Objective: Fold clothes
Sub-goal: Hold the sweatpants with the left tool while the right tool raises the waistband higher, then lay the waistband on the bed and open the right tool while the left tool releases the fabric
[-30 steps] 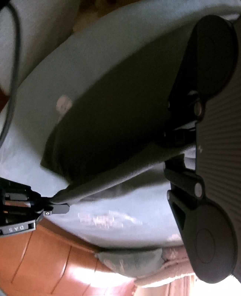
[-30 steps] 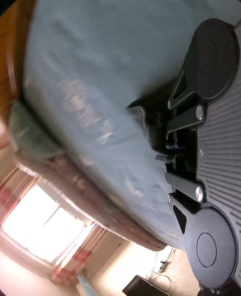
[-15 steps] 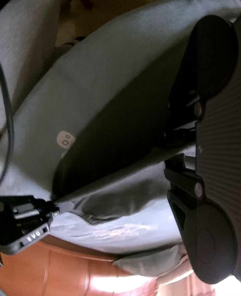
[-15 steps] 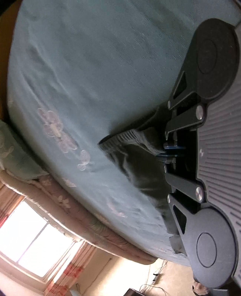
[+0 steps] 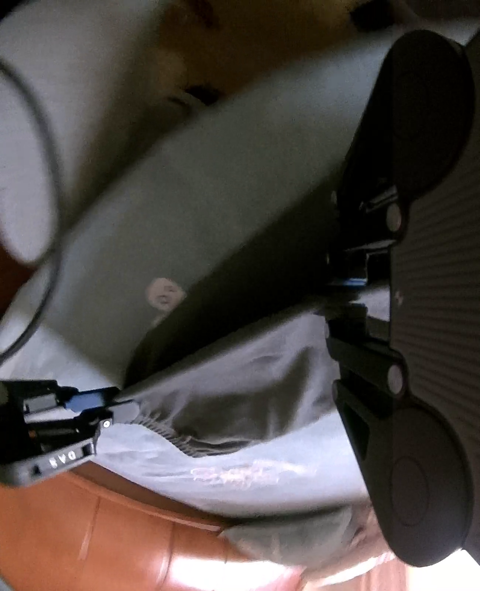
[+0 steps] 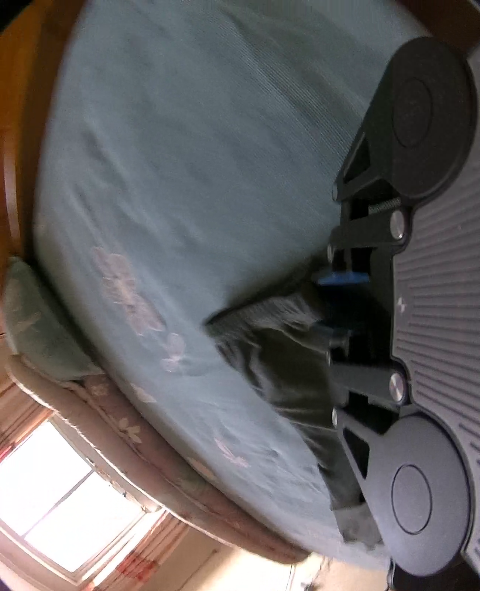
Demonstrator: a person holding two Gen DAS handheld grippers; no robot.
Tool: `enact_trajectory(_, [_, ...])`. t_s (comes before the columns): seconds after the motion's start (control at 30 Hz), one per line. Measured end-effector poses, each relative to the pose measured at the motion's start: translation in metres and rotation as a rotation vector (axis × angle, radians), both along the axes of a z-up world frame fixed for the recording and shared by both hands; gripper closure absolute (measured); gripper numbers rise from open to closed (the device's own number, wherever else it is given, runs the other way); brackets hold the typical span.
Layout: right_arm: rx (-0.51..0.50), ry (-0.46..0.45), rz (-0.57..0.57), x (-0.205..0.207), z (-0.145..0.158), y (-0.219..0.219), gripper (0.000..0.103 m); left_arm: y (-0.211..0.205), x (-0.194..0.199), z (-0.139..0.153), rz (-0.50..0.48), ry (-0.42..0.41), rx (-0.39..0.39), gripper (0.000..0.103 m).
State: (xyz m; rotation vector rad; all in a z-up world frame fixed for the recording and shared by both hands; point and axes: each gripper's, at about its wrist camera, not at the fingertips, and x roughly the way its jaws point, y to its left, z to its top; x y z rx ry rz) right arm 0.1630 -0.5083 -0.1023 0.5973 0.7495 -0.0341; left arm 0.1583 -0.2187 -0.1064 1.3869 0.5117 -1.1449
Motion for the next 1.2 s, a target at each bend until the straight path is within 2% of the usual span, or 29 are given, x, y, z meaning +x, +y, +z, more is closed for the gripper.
enact_trajectory(0.17, [-0.143,-0.079,-0.028,-0.007,0.037,0.009,0.065,0.005,0.001,0.014,0.073,0.105,-0.066,0.085])
enact_trajectory(0.2, [-0.146,-0.105,-0.003,-0.005,0.043,0.015,0.065,0.011,0.005,0.02,0.118,0.135,-0.091,0.085])
enact_trajectory(0.27, [-0.144,-0.129,0.085,0.002,0.049,0.036,0.064,0.027,0.016,0.032,0.228,0.198,-0.145,0.085])
enact_trajectory(0.37, [-0.148,-0.114,0.232,0.017,0.043,0.076,0.063,0.057,0.035,0.047,0.424,0.283,-0.229,0.076])
enact_trajectory(0.43, [-0.142,-0.076,0.329,0.027,0.029,0.102,0.063,0.082,0.038,0.053,0.568,0.336,-0.3,0.07])
enact_trajectory(0.5, [-0.151,-0.015,0.376,0.031,0.012,0.117,0.063,0.109,0.044,0.056,0.698,0.387,-0.376,0.063])
enact_trajectory(0.57, [-0.182,0.056,0.416,0.032,-0.007,0.127,0.061,0.129,0.048,0.049,0.805,0.451,-0.462,0.058])
enact_trajectory(0.63, [-0.201,0.073,0.437,0.027,-0.018,0.129,0.061,0.149,0.051,0.042,0.91,0.517,-0.549,0.058])
enact_trajectory(0.73, [-0.185,0.071,0.422,0.024,-0.012,0.122,0.059,0.179,0.057,0.03,1.068,0.616,-0.68,0.056])
enact_trajectory(0.8, [-0.184,0.074,0.411,0.023,-0.009,0.121,0.053,0.199,0.061,0.022,1.173,0.682,-0.768,0.045])
enact_trajectory(0.97, [-0.18,0.069,0.388,0.019,-0.01,0.126,0.053,0.249,0.07,0.003,1.432,0.846,-0.991,0.043])
enact_trajectory(1.1, [-0.14,0.066,0.355,0.02,-0.012,0.125,0.053,0.277,0.076,-0.032,1.594,0.973,-1.143,0.044])
enact_trajectory(1.2, [-0.141,0.065,0.356,0.02,-0.013,0.125,0.053,0.298,0.079,-0.047,1.657,1.048,-1.317,0.044])
